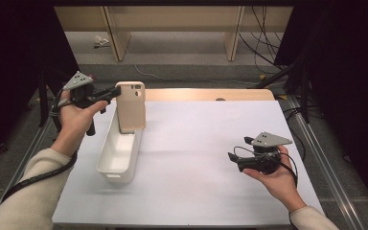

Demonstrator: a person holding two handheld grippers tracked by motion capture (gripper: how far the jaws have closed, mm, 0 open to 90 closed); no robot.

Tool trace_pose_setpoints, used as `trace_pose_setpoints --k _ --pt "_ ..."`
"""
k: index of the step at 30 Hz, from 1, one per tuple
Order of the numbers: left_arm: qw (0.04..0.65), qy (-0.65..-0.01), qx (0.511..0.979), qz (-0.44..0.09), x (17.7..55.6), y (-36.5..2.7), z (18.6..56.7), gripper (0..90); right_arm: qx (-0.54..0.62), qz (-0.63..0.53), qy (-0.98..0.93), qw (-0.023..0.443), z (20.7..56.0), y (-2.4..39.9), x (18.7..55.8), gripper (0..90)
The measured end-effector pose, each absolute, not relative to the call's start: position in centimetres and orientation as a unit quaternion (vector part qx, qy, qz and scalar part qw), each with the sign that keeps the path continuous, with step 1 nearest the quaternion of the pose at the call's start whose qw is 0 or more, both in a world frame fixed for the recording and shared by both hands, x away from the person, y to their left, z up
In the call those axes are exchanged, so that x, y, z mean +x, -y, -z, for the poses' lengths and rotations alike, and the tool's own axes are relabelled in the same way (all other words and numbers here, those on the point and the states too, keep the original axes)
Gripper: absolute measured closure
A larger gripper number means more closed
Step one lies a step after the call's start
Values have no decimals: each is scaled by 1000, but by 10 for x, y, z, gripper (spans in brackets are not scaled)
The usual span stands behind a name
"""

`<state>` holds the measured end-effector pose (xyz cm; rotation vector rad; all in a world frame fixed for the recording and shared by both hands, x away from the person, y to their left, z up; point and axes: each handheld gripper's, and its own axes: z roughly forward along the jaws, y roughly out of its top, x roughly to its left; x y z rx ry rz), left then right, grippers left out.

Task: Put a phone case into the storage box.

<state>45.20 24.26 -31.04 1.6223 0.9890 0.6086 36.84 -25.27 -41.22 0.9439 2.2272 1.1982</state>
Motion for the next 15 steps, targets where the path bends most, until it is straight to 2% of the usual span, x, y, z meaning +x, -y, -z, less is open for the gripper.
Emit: trace_pose_setpoints --k 15 --pt "536 -424 679 -268 455 -253 310 827 343 -433 -804 220 412 253 368 176"
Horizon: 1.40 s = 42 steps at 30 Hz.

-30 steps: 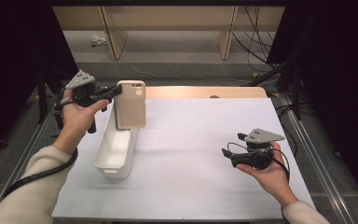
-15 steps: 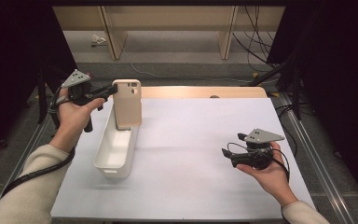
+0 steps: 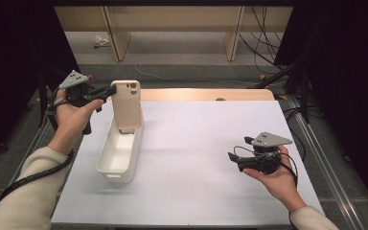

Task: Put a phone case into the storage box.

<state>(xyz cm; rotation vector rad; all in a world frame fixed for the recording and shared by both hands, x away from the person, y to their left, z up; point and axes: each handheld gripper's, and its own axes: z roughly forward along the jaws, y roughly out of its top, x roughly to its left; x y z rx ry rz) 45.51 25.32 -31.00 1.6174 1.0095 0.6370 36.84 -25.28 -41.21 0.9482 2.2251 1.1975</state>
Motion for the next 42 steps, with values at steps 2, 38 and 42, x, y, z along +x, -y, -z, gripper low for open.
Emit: trace_pose_setpoints --k 2,38,42 --pt "535 -424 680 -269 455 -254 310 827 343 -433 -804 220 412 253 368 175" --pt "524 -436 675 -283 465 -268 314 826 346 -434 -803 219 412 253 369 172" --pt "523 -437 674 -284 466 -269 314 826 346 -434 -803 218 413 253 369 171"
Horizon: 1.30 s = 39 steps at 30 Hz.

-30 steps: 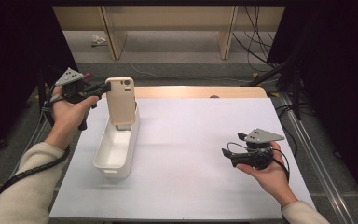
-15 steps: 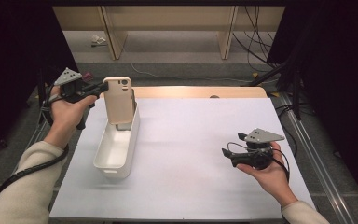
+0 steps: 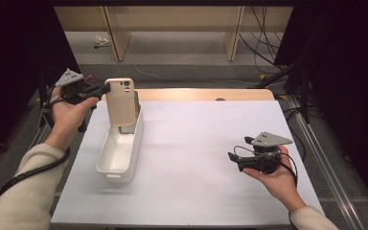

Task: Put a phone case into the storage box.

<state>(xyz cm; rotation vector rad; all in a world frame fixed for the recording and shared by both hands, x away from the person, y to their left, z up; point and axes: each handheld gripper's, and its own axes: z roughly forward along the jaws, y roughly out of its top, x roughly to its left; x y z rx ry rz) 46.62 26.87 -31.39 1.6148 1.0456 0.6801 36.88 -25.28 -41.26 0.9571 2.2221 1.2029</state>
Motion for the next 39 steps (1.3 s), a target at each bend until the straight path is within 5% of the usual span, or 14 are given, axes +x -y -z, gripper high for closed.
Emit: trace_pose_setpoints --k 39 --pt "519 -436 678 -285 488 -272 332 825 345 -435 -802 219 412 253 369 172"
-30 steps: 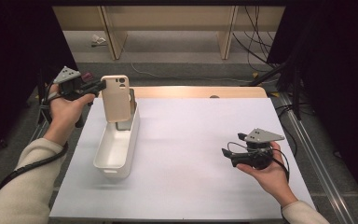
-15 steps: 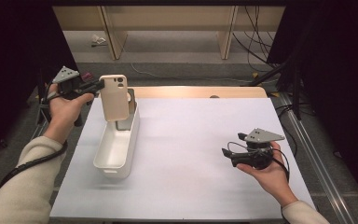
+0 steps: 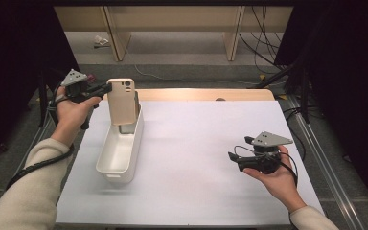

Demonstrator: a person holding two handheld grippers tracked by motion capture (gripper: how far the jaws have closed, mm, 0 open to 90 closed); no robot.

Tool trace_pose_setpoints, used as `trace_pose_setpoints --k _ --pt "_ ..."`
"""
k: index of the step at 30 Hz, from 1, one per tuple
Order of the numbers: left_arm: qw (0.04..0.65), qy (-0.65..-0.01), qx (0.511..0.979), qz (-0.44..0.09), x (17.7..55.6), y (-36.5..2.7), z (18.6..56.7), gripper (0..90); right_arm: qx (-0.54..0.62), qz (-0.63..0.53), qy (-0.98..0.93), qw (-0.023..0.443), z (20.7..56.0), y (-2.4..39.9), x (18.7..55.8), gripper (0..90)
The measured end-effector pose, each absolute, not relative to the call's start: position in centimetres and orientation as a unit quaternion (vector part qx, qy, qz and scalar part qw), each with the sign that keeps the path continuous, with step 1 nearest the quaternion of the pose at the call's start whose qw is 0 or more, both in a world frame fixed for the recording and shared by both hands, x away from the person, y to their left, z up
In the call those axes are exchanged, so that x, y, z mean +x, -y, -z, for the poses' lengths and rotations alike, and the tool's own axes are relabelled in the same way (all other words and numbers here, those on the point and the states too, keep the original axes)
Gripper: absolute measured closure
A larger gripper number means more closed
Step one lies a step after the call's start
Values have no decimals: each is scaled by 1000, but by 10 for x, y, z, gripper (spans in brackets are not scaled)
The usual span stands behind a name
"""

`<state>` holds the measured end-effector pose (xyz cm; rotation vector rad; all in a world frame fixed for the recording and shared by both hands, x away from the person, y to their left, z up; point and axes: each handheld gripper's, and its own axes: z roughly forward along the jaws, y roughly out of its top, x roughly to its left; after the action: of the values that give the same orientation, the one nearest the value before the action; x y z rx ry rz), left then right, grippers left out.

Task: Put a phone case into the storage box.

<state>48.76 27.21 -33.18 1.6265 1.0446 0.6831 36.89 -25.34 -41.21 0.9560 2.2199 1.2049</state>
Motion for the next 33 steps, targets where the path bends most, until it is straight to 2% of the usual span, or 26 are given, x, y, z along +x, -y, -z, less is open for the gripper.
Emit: trace_pose_setpoints --k 33 --pt "507 -443 690 -267 504 -274 367 825 345 -436 -802 218 412 253 369 172"
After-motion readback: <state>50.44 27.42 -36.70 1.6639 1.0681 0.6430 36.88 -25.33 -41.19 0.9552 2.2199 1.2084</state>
